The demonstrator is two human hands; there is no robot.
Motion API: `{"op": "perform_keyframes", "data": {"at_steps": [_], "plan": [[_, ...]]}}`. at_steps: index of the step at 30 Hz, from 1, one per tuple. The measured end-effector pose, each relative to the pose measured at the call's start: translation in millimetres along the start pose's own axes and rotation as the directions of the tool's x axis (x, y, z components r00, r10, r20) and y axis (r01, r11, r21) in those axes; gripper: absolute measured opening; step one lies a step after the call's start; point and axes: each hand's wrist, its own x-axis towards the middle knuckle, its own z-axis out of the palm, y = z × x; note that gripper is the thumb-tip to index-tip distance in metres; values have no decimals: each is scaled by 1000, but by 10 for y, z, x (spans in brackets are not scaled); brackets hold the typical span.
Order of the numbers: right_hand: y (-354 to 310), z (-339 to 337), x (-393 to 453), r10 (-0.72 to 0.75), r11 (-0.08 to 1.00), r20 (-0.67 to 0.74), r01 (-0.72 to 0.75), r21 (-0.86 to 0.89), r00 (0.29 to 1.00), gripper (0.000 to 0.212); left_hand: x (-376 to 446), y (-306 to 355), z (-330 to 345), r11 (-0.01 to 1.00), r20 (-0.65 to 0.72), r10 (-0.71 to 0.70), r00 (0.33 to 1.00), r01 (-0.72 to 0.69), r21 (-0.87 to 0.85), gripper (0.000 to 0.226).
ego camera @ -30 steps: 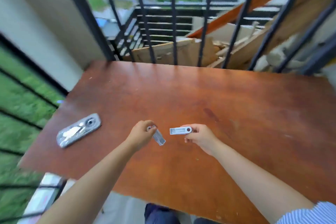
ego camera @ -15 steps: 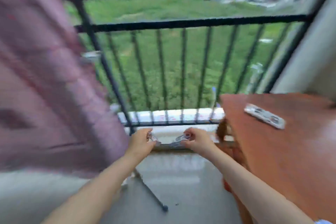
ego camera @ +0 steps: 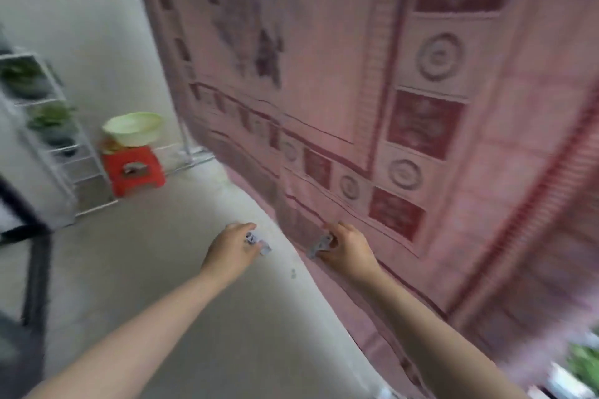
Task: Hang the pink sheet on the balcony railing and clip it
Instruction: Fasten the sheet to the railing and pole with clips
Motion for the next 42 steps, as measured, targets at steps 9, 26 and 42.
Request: {"op": "perform_keyframes", "data": {"at_steps": [9, 26, 42], "plan": [[-1183, 1067, 2764, -303, 950, 91, 292, 114, 949, 24, 2031, -1341, -1139, 983, -258, -179, 949, 163, -79, 34], [-4001, 2797, 7618, -456, 870, 77, 426, 248, 887, 18, 6212, -3658, -3721, 942, -482, -326, 813, 233, -243, 34], [-4968, 4088, 12166, -367, 915, -66, 373, 151, 928, 18, 10807, -5318, -4882, 986, -441, -149, 885, 166, 0, 26]]}}
